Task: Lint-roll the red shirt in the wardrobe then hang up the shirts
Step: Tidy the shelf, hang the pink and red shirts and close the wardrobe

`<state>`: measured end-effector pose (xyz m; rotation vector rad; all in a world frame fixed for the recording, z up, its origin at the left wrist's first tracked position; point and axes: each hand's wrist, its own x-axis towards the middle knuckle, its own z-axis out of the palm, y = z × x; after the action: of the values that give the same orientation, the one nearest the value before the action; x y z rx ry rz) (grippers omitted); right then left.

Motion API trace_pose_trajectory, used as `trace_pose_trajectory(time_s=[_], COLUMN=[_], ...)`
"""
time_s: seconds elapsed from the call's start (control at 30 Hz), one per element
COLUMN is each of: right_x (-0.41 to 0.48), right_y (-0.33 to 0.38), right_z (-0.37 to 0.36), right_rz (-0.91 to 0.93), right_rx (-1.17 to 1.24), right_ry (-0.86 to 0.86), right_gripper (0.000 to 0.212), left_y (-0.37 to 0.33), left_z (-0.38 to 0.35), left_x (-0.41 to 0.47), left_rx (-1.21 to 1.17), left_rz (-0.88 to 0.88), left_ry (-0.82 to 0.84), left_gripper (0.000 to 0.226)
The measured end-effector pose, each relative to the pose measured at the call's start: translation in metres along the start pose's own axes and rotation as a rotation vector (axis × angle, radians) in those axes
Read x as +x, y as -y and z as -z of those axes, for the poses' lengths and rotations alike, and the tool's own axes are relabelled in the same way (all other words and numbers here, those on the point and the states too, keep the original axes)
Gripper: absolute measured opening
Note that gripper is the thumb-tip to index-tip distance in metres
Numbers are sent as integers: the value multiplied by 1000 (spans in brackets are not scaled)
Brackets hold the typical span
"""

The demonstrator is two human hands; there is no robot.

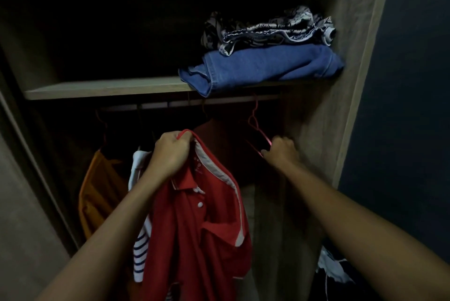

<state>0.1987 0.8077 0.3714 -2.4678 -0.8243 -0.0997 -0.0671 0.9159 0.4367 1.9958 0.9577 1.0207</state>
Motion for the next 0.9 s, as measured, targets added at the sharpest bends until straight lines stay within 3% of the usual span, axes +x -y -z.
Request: trace_pose_trajectory(time_s=[0.17,0.47,0.9], right_x=[23,17,-172], right_y=[1,5,-30], right_z=[-11,-9,-2], right_rz=[-37,-26,75], right_rx=[79,382,715], right_ry=[49,-150,-170], right_gripper=[39,27,16], left_y=[11,20,5], left_z=[-15,-29,-5], left_x=[10,13,-44], left_rx=[6,-12,-66], left_rz=[16,21,6], left_ry=[41,54,96], left_gripper=[50,38,37])
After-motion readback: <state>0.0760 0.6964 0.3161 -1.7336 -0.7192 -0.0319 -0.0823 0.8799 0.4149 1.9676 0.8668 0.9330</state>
